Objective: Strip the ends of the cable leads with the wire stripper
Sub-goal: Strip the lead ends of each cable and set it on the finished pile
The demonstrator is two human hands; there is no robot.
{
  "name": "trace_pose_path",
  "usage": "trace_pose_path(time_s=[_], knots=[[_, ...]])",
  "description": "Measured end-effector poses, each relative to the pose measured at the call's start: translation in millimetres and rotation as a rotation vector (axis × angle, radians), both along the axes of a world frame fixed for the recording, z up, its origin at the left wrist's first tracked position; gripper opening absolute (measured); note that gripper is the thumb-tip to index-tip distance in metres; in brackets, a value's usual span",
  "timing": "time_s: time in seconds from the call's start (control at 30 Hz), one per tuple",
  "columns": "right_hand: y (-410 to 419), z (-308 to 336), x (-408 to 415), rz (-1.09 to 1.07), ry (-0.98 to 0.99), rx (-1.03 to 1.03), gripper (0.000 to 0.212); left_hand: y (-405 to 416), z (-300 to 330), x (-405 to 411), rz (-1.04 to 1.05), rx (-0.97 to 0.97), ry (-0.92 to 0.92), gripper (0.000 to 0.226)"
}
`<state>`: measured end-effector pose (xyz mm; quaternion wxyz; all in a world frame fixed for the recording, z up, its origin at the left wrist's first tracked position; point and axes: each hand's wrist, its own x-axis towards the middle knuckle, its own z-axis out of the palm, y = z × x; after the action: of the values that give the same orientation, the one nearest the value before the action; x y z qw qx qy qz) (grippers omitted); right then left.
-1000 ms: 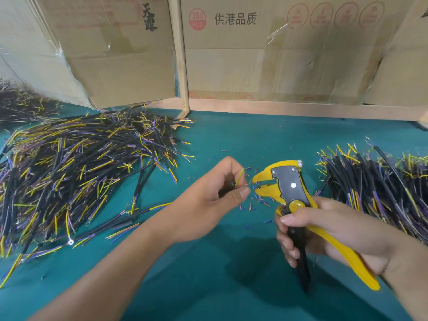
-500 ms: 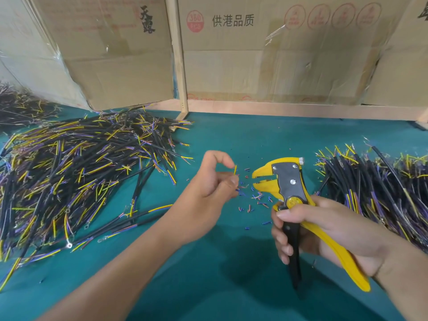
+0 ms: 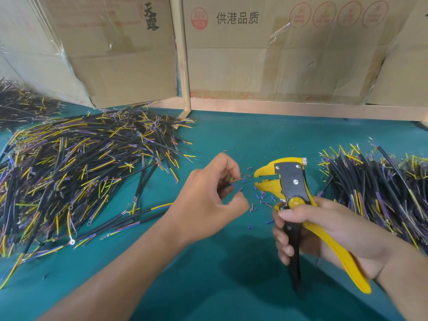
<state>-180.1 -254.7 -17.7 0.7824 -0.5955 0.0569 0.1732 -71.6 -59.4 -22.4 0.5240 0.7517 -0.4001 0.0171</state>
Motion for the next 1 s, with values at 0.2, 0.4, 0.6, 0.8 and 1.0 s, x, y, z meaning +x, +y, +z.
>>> trace_pose_path(time_s=[0.2,0.4,0.6,0.8,1.0], knots=[[2.9,-1.9,-2.0,0.066,-0.022,0.032,0.024,-0.2,-1.4,-0.7,-0.059,0.076,-0.005,0.025],[5.0,-5.3,-0.9,0.078,-0.045,0.035,0.022,1.5,-1.2,-1.5,-0.108,0.103,-0.005,0.026],[4.8,-5.0,-1.2,0.133,-0.087,0.015,0.02,1.0,-1.4,-2.9,-0.099,0.171,-0.018,0.025],[3.6,-1.8,-3.1,0.181,-0.098,-0.036,0.018,0.4,0.3,-3.6,-0.111,0.172,0.013,0.024],[4.4,-1.2,-4.5,0.182,-0.079,-0.057,0.03,-0.5,1.6,-5.8,-0.129,0.231,-0.009,0.027]])
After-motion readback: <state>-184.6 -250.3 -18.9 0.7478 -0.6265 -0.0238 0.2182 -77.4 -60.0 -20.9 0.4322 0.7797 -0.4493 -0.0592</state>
